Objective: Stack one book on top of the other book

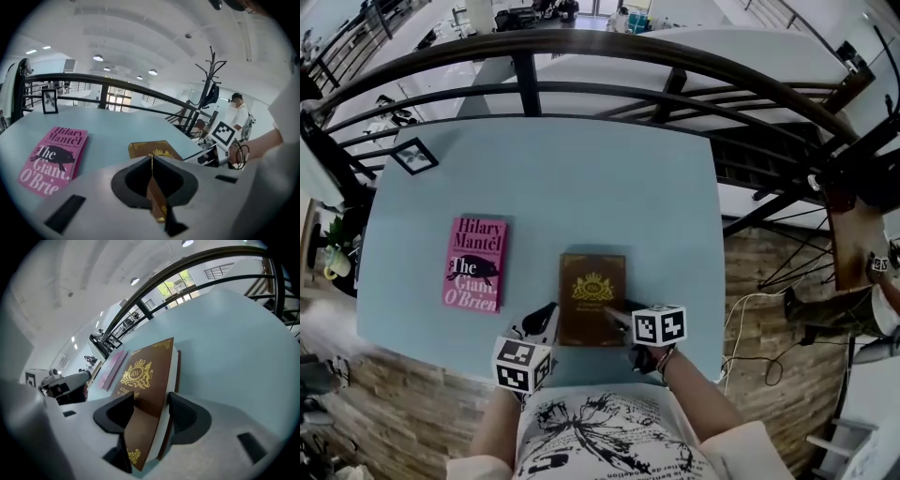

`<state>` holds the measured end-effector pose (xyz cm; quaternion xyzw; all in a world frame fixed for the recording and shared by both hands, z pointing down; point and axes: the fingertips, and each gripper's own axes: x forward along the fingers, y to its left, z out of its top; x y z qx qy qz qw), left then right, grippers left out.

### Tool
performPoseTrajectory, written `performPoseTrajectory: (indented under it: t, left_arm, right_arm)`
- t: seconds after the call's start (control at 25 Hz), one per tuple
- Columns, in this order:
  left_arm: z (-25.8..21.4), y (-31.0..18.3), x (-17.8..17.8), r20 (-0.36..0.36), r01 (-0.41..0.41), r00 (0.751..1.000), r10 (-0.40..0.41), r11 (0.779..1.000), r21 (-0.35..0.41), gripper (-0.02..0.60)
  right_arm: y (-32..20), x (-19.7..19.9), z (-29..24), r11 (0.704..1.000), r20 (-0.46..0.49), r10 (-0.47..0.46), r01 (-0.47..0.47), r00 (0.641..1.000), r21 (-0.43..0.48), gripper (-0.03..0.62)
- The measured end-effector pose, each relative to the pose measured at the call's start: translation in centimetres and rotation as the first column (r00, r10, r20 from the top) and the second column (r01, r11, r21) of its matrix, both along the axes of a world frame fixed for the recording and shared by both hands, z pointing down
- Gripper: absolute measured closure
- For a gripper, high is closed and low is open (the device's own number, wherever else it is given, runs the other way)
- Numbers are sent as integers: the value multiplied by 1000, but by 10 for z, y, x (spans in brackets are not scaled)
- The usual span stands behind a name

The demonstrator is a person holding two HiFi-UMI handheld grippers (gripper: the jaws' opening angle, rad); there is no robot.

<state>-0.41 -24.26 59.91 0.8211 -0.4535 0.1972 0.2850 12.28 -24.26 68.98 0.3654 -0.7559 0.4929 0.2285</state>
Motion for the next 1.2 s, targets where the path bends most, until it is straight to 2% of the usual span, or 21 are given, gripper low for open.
performPoseTrajectory:
  t: [0.12, 0.2, 0.24, 0.28, 0.4, 0.56, 0.64, 0.84, 1.08, 1.2]
  left_arm:
    - [23, 5, 2, -4, -4, 1000, 3, 985, -171, 569]
    - [35, 9, 6, -17, -18, 1000, 14, 969, -245, 555]
    - [40, 10, 8, -18, -30, 1000, 26, 962, -270, 463]
    - [45, 12, 11, -19, -40, 999, 36, 955, -292, 406]
    - [57, 14, 14, -52, -36, 998, 19, 936, -349, 349]
    - [69, 13, 19, -165, -13, 984, -63, 908, -419, 321]
    - [77, 17, 25, -198, -34, 978, -62, 894, -448, 319]
    - [94, 19, 33, -225, -64, 973, -56, 869, -490, 316]
    - [93, 20, 33, -207, -59, 977, -54, 863, -502, 318]
    - [87, 23, 31, -194, -53, 980, -50, 869, -492, 318]
  right_arm:
    - [-1, -1, -2, 1000, 1, -1, 1, 1000, 11, 365]
    - [-1, 0, -2, 1000, -1, -5, 5, 1000, 13, 364]
    - [-1, 0, -2, 1000, -2, -7, 7, 1000, 13, 364]
    - [-1, 1, -2, 1000, -3, -8, 8, 1000, 13, 364]
    - [-1, 0, -1, 1000, -2, -12, 12, 1000, 9, 361]
    - [-1, 0, 0, 1000, 8, -11, 11, 1000, 5, 361]
    - [-1, 0, -1, 1000, 11, -10, 10, 1000, 5, 361]
    - [-1, 0, -2, 1000, 9, 1, -2, 1000, 27, 364]
    - [1, 0, -3, 999, -33, 31, -30, 999, 39, 373]
    - [5, -1, -9, 998, -42, 50, -48, 998, 46, 378]
